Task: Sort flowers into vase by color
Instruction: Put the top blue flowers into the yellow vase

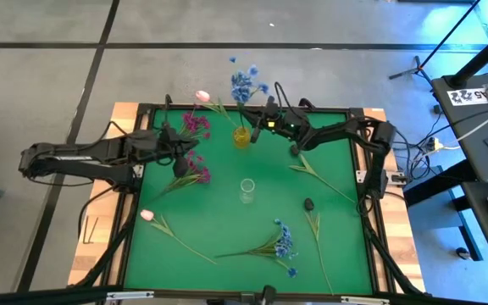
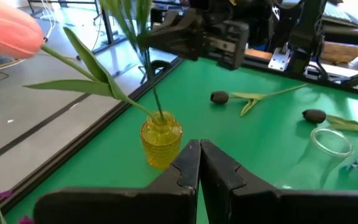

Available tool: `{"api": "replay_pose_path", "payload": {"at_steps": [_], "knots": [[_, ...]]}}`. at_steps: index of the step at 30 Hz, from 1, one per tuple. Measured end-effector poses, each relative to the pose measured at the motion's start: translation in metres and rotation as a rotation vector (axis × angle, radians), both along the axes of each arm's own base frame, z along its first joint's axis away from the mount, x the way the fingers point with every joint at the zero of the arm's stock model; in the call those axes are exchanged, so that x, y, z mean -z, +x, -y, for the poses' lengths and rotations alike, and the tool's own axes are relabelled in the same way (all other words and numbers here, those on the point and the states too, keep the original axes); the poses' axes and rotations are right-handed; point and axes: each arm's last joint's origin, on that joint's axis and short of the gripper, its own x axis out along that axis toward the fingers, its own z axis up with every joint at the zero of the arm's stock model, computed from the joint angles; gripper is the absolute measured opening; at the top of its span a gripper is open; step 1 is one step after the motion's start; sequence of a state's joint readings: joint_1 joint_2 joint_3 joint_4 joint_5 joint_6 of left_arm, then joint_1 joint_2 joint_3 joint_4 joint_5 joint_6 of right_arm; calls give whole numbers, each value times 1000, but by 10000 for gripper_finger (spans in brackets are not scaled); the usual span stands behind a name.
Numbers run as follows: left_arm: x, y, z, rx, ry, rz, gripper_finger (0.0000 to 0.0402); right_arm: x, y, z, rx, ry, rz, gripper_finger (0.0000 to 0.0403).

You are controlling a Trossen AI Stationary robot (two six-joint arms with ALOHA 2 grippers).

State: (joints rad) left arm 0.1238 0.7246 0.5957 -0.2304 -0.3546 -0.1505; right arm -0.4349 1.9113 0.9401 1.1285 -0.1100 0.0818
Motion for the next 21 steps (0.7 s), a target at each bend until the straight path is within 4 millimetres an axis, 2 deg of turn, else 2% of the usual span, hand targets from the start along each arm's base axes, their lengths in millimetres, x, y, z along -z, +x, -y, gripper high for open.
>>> {"api": "replay_pose_path", "payload": {"at_steps": [16,21], "knots": [[2,4,-1,-2,-1,-13,6,16,1,1,-38,59,-134,14],[2,4,-1,-3,-1,-14,6,20,2,0,-81,75,-171,42]]}}
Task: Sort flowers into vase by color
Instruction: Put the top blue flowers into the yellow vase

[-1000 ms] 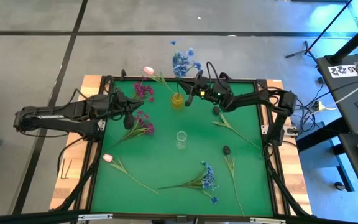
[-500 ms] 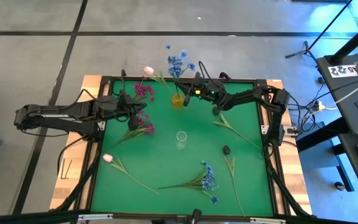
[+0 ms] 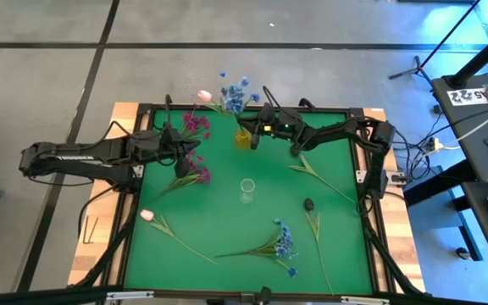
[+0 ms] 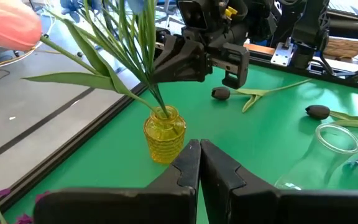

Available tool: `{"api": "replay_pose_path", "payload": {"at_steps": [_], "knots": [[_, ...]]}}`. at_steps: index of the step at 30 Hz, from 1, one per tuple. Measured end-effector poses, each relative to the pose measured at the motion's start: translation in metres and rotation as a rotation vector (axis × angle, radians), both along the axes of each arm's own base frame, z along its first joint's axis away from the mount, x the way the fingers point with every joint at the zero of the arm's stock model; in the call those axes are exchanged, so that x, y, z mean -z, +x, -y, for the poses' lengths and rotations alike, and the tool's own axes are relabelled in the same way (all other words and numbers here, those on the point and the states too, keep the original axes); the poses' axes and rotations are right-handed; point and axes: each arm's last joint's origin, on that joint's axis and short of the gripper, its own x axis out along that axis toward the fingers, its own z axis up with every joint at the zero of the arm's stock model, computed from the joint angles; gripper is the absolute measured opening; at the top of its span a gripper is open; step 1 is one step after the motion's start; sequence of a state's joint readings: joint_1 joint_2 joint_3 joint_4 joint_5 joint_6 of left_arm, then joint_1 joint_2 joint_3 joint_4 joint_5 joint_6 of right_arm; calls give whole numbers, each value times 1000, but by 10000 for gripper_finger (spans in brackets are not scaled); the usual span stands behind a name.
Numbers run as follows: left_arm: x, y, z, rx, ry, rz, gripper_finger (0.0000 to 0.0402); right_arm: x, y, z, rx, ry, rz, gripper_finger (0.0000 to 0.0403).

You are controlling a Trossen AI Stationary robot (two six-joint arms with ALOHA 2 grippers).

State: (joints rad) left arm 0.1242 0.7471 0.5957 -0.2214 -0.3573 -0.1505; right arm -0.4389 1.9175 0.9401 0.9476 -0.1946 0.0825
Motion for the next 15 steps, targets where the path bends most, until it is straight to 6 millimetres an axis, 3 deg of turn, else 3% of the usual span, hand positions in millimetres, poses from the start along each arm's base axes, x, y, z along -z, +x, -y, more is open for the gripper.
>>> {"api": "replay_pose_path", "payload": {"at_steps": [9,15], "knots": [[0,0,0,0,0,-2,6,0,-1,-1,-18,34,-32,132],[0,0,0,0,0,-5,6,-14,-3,-2,-26,41,-102,173]]}}
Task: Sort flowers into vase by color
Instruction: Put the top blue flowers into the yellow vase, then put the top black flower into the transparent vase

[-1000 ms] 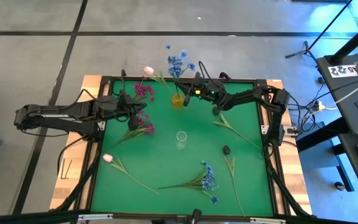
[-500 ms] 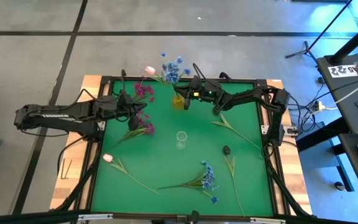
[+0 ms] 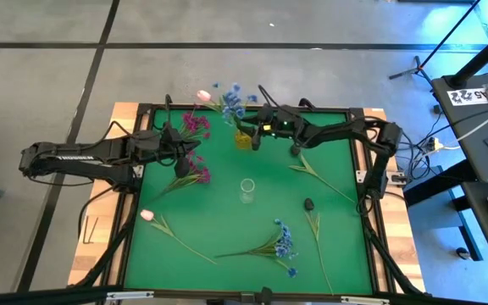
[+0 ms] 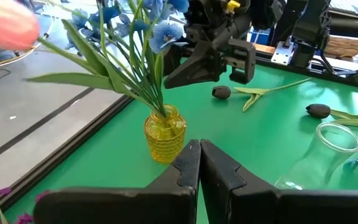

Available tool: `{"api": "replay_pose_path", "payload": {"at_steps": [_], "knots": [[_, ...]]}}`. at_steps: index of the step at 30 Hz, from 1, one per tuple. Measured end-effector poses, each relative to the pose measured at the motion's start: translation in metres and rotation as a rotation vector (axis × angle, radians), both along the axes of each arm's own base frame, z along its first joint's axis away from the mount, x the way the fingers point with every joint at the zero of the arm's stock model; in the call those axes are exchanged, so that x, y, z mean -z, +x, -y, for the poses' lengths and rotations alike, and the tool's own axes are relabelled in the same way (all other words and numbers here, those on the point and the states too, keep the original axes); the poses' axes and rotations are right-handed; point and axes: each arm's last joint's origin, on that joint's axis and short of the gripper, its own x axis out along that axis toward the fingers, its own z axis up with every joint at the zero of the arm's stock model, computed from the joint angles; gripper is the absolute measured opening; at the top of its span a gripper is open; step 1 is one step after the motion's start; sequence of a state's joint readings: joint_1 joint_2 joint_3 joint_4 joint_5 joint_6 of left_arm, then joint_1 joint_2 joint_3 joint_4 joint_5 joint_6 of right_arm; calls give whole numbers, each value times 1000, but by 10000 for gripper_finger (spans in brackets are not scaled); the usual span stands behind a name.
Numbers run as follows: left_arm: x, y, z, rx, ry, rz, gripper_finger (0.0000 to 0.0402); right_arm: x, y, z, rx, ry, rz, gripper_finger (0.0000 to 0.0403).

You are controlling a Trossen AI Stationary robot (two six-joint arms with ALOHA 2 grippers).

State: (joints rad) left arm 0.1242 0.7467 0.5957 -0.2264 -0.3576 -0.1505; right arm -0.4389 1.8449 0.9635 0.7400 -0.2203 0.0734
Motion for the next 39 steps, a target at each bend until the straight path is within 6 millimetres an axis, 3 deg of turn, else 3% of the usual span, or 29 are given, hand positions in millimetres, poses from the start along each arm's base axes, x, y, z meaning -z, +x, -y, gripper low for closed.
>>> {"api": "replay_pose_path", "payload": {"at_steps": [8,21,31,39], "knots": [[0,0,0,0,-1,1,6,-25,-14,-7,-8,2,-100,190],[0,0,0,-2,-5,4,6,-64,-55,-26,-25,51,-282,191],[0,0,0,-3,-7,6,6,-98,-87,-73,-55,36,-371,191],[0,0,0,-8,-20,14,6,-94,-107,-119,-20,21,-602,191]]}}
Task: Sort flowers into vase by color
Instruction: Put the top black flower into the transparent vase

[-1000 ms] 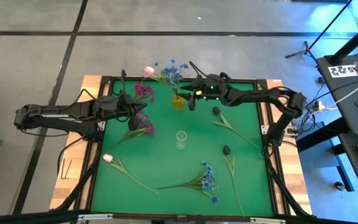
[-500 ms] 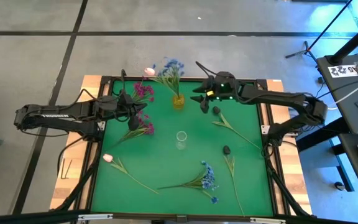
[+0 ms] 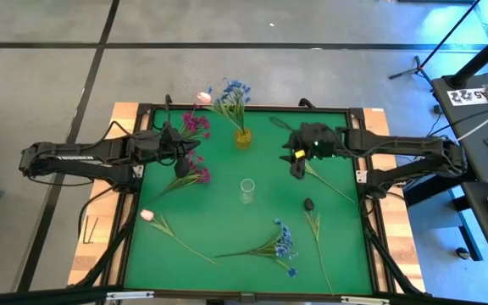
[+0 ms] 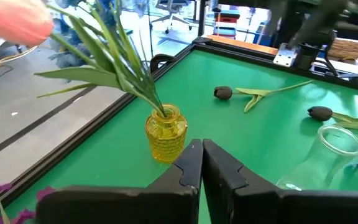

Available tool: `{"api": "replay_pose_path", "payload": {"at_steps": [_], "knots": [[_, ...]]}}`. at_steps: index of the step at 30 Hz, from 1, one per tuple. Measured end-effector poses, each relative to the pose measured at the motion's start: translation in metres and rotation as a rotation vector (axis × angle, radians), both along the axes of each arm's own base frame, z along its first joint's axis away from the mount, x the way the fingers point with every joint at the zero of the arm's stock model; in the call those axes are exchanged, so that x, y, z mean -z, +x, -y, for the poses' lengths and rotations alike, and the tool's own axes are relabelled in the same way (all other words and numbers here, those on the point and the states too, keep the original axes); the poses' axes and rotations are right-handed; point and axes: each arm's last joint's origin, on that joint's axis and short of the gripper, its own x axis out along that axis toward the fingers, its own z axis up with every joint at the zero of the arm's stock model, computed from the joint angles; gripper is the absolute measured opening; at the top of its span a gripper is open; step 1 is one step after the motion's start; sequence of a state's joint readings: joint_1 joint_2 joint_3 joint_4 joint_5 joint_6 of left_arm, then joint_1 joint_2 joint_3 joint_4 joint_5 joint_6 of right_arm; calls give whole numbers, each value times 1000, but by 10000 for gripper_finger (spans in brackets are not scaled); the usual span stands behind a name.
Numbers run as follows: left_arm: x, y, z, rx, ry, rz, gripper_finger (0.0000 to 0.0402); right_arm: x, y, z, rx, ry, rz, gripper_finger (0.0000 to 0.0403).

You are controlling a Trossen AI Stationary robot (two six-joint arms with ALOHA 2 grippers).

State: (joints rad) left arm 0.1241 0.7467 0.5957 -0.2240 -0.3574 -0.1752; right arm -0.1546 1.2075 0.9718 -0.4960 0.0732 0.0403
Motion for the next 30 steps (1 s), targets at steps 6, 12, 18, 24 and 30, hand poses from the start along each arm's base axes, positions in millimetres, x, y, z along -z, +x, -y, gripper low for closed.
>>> {"api": "replay_pose_path", "payload": {"at_steps": [6,12,18,24,30], "knots": [[0,0,0,3,-10,7,6,11,-11,-19,64,58,-159,191],[0,0,0,4,-11,7,6,15,-15,-22,90,80,-209,191],[1,0,0,0,-24,2,6,16,-26,-21,168,76,-272,191],[2,0,1,-3,-39,1,6,-2,-53,-33,238,49,-209,191],[1,0,2,-2,-51,12,6,16,-71,-46,277,50,-203,191]]}}
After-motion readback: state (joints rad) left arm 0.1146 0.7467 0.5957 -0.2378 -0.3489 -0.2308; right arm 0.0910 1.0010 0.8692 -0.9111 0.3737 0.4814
